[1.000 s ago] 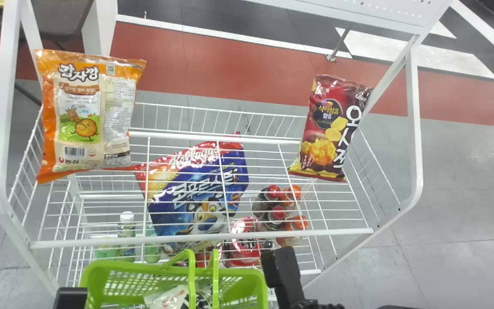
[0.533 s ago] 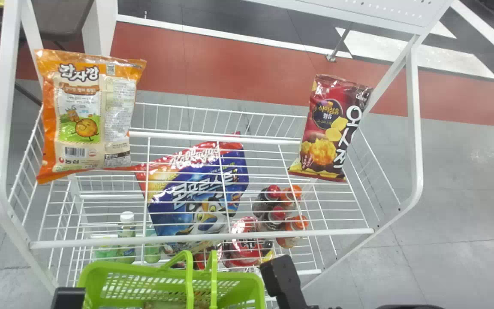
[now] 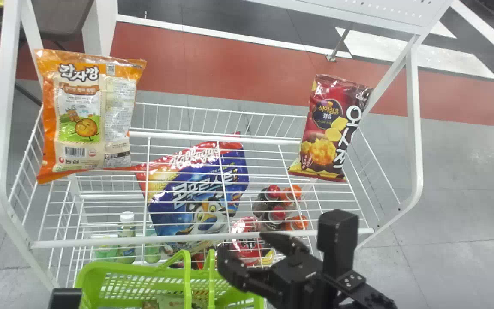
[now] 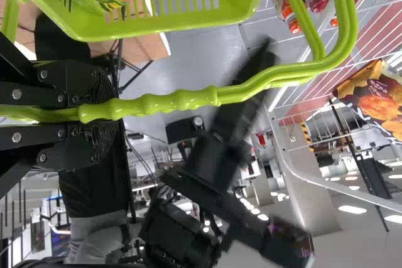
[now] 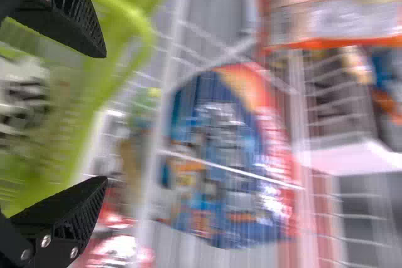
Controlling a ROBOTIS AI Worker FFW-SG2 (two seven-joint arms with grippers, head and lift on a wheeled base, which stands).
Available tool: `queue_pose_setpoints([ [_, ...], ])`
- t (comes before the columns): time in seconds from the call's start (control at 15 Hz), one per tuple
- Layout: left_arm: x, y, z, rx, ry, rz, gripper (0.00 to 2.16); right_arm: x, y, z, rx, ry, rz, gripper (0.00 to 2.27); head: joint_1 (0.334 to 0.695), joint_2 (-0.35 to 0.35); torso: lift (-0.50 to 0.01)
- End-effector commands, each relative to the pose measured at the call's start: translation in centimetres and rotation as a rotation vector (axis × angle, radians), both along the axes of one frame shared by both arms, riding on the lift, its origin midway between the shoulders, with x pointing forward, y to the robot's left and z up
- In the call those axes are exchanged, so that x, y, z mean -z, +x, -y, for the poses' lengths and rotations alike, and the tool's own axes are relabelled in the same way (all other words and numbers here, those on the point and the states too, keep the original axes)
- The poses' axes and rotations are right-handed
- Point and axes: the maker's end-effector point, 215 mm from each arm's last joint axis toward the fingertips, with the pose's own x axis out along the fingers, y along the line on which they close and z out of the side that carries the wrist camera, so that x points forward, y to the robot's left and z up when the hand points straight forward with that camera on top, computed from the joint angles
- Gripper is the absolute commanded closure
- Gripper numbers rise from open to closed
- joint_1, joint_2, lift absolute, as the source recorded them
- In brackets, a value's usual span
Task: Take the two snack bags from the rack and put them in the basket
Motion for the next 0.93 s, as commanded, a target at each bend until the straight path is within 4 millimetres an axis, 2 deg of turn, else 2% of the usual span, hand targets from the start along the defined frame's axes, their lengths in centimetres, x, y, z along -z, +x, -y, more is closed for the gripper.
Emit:
queue_pose_setpoints([
  [0.0, 0.2, 0.2, 0.0, -0.006, -0.002, -0.001, 1.53, -3.4, 1.4, 0.1, 0.030, -0.051, 0.171, 0.08, 0.695, -0.350, -0.010],
  [0.13, 0.4, 0.3, -0.1, -0.007, -0.005, -0.006, 1.53, -5.6, 1.8, -0.3, 0.074, -0.064, 0.299, 0.08, 0.695, -0.350, -0.010],
  [0.27, 0.5, 0.3, -0.2, -0.011, -0.012, -0.013, 1.53, -9.5, 1.5, -1.2, 0.104, -0.060, 0.517, 0.08, 0.695, -0.350, -0.010],
  [0.47, 0.6, 0.4, -0.5, -0.018, -0.021, -0.021, 1.53, -8.3, 0.9, -1.2, 0.117, -0.039, 0.487, 0.08, 0.695, -0.350, -0.010],
  [0.67, 0.6, 0.4, -0.4, -0.018, -0.023, -0.019, 1.53, -8.7, 0.8, -0.1, 0.138, -0.039, 0.497, 0.08, 0.695, -0.350, -0.010],
  [0.87, 0.5, 0.4, -0.3, -0.016, -0.023, -0.017, 1.53, -9.2, 0.8, 0.0, 0.141, -0.038, 0.512, 0.08, 0.695, -0.350, -0.010],
])
